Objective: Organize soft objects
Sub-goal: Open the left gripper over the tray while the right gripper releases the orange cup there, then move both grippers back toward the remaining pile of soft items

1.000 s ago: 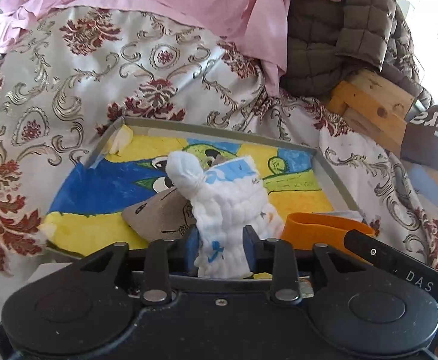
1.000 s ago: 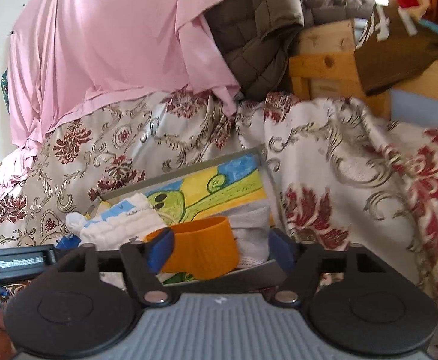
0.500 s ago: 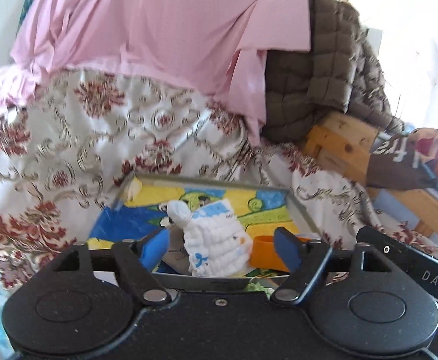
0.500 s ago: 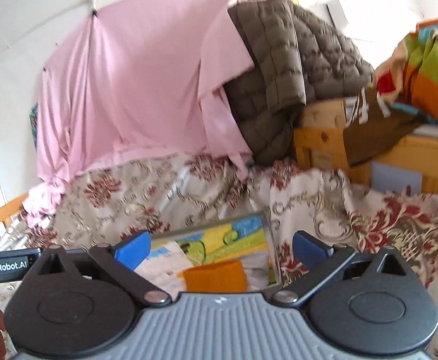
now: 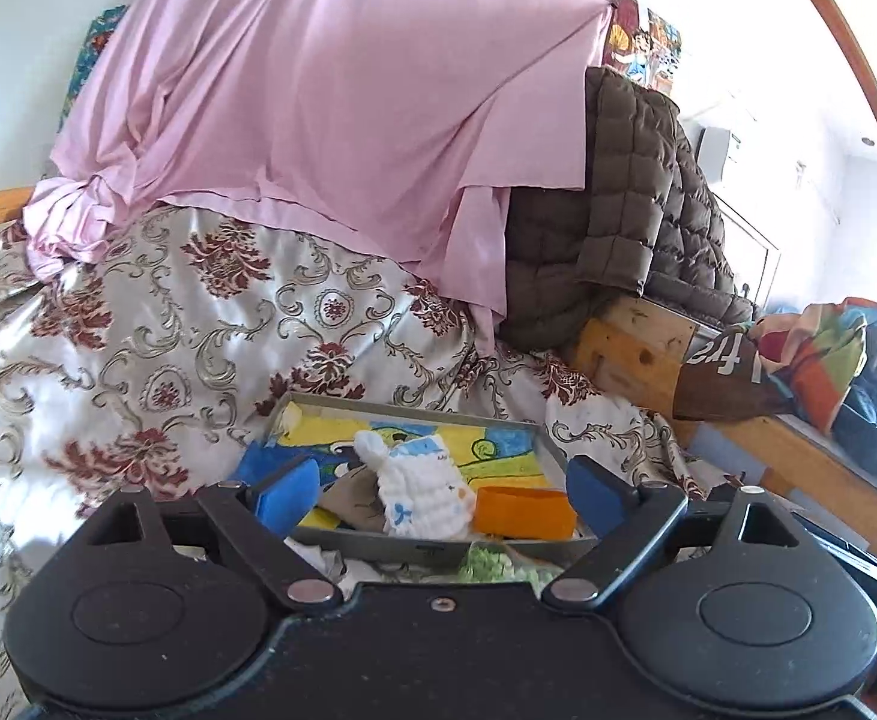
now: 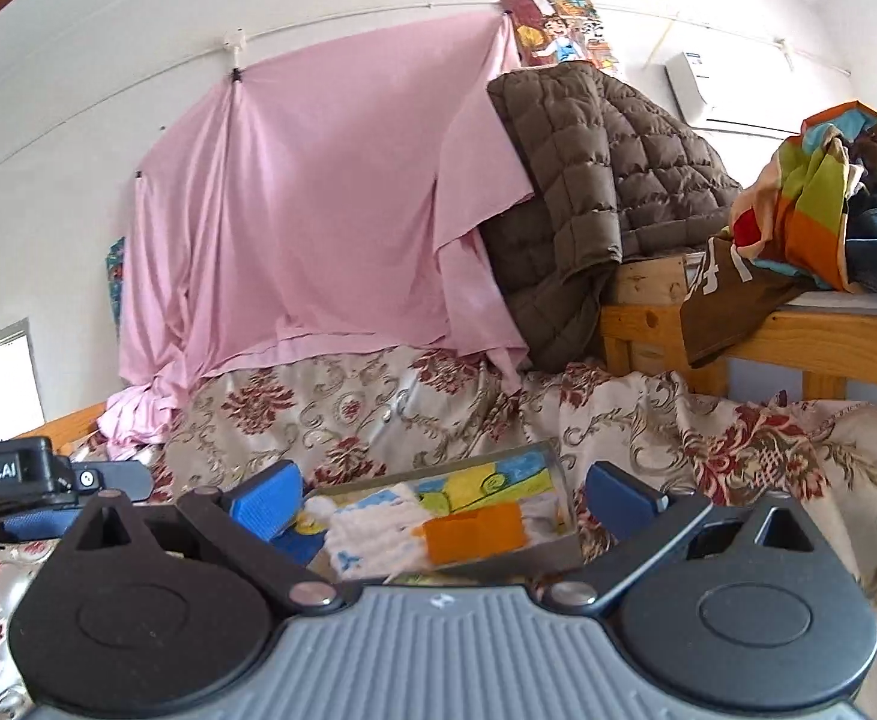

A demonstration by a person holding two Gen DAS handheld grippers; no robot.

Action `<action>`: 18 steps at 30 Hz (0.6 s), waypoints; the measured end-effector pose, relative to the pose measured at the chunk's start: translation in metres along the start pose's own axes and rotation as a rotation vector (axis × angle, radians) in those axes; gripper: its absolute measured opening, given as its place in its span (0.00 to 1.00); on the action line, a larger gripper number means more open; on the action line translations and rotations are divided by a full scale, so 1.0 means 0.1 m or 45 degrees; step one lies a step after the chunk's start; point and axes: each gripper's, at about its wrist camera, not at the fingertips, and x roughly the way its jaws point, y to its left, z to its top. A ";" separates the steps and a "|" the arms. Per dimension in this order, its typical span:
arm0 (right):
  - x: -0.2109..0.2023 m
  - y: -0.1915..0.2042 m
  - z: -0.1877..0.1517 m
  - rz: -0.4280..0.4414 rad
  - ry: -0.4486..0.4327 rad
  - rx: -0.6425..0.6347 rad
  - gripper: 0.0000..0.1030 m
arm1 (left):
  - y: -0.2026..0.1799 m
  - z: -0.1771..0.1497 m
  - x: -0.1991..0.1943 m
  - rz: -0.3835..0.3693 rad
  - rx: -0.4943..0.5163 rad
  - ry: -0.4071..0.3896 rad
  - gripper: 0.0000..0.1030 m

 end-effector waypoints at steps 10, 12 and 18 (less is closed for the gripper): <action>-0.42 0.21 -0.21 -0.032 0.056 -0.007 1.00 | 0.19 -0.25 -0.48 0.025 -0.042 0.004 0.89; -0.49 0.24 -0.24 -0.037 0.069 -0.003 1.00 | 0.24 -0.28 -0.54 0.026 -0.048 0.011 0.89; -0.64 0.36 -0.36 -0.060 0.126 -0.011 1.00 | 0.40 -0.31 -0.71 0.016 -0.034 0.026 0.89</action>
